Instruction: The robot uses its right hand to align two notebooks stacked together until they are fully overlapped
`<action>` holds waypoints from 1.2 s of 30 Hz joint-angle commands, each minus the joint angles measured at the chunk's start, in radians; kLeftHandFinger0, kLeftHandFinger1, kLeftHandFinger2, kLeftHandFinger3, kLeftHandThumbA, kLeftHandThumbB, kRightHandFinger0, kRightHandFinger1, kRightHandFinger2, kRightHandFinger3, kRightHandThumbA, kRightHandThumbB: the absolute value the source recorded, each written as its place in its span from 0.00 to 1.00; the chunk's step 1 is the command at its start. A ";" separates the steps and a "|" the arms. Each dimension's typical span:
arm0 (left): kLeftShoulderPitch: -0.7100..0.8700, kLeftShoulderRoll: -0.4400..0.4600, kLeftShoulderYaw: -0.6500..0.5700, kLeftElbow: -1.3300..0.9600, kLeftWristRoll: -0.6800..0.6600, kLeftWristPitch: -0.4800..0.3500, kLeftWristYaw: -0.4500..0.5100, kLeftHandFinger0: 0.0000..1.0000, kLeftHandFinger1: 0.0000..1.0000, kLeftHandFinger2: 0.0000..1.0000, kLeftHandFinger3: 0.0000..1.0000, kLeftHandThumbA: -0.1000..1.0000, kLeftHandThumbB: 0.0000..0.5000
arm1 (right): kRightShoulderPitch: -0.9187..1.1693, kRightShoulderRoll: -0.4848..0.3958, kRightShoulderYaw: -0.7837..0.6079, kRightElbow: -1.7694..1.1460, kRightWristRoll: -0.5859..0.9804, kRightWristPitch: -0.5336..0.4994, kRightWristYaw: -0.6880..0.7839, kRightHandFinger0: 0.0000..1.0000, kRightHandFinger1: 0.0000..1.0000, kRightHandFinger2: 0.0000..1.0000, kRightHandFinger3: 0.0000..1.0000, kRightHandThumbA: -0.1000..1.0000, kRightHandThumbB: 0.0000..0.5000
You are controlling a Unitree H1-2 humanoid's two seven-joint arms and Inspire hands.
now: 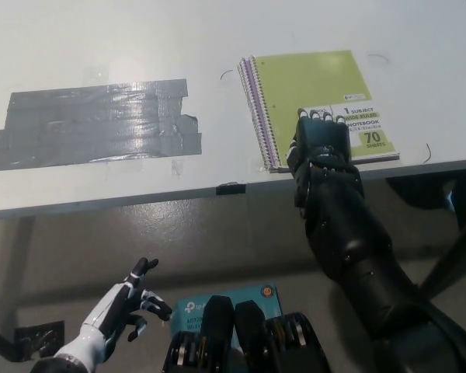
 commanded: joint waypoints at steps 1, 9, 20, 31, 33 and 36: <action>-0.009 -0.003 -0.004 -0.025 0.001 -0.019 -0.010 0.34 0.43 0.39 1.00 1.00 1.00 | -0.013 0.021 0.016 -0.010 0.009 0.002 0.043 1.00 1.00 1.00 1.00 1.00 0.73; -0.011 -0.007 -0.010 -0.032 0.001 -0.013 -0.008 0.33 0.42 0.38 1.00 1.00 1.00 | -0.009 0.006 0.112 -0.005 0.052 0.002 0.033 1.00 1.00 1.00 1.00 1.00 0.69; -0.013 -0.004 -0.012 -0.031 0.005 -0.018 -0.008 0.22 0.39 0.36 1.00 1.00 1.00 | 0.003 -0.028 0.273 -0.021 0.134 -0.053 0.021 1.00 1.00 1.00 1.00 1.00 0.70; -0.009 0.001 -0.006 -0.029 0.001 -0.010 -0.009 0.27 0.39 0.37 1.00 1.00 1.00 | 0.033 -0.077 0.334 -0.057 0.201 -0.048 0.054 1.00 1.00 1.00 1.00 1.00 0.71; -0.008 0.003 -0.010 -0.030 0.008 -0.014 -0.008 0.30 0.41 0.39 1.00 1.00 1.00 | 0.037 -0.085 0.344 -0.063 0.209 -0.045 0.056 1.00 1.00 1.00 1.00 1.00 0.72; -0.004 0.008 -0.011 -0.033 0.009 -0.019 -0.011 0.39 0.44 0.39 1.00 1.00 1.00 | 0.032 -0.093 0.362 -0.057 0.216 -0.039 0.060 1.00 1.00 1.00 1.00 1.00 0.74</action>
